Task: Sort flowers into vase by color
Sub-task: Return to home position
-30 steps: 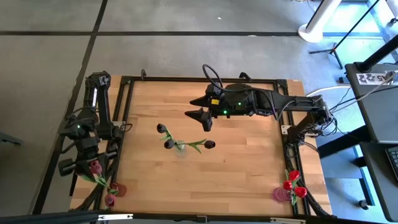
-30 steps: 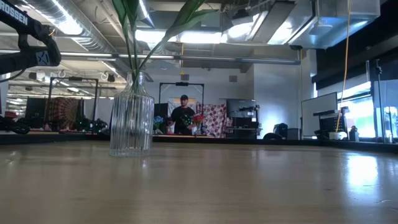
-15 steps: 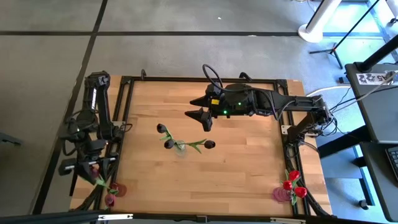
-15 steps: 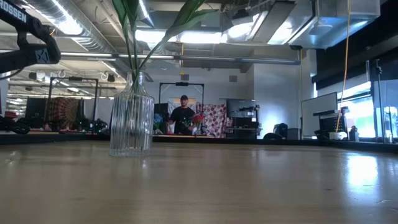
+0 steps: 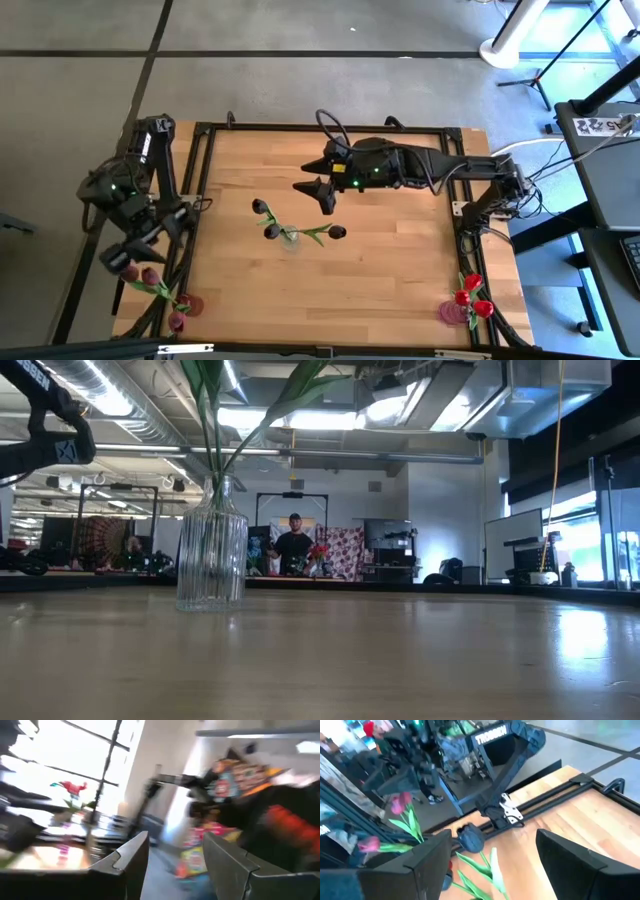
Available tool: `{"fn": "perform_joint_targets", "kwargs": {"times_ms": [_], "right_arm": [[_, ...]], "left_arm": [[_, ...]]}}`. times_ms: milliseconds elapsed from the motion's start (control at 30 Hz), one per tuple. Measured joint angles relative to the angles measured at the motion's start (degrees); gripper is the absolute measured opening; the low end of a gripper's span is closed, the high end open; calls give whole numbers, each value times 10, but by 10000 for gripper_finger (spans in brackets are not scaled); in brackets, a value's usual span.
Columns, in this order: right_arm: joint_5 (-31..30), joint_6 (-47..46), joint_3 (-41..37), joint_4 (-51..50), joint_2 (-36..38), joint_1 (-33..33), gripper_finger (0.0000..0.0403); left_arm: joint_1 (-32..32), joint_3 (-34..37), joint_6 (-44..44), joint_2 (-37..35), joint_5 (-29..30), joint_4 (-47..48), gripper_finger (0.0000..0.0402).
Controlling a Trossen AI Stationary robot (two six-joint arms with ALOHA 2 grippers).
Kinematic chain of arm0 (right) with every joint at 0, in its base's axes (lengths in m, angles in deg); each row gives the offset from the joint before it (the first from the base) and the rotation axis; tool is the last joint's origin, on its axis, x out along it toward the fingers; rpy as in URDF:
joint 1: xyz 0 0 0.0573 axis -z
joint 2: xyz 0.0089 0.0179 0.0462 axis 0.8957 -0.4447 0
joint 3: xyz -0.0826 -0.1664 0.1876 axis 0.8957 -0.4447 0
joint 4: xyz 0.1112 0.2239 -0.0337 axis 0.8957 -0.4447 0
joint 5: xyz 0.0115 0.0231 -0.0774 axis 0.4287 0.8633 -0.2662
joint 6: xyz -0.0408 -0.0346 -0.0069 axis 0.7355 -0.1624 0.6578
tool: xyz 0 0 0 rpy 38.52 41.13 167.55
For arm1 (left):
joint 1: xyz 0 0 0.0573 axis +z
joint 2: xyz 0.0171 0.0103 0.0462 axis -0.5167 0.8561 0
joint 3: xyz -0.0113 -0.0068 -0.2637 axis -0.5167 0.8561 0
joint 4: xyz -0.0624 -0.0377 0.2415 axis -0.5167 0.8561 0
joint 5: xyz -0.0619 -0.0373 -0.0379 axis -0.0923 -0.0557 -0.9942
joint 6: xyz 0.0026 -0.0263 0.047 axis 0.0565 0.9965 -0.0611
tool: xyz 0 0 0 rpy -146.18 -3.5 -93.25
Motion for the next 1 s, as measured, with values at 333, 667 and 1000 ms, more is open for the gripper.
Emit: {"fn": "perform_joint_targets", "kwargs": {"times_ms": [333,667,1000], "right_arm": [[-81,122,0,65,-8,-8,234],[-42,206,-59,73,47,-8,27],[-63,195,-436,368,268,-37,4]], "left_arm": [[210,0,-53,5,-84,-25,129],[393,43,0,-7,-171,-17,40],[498,170,109,-47,-206,-42,8]]}}
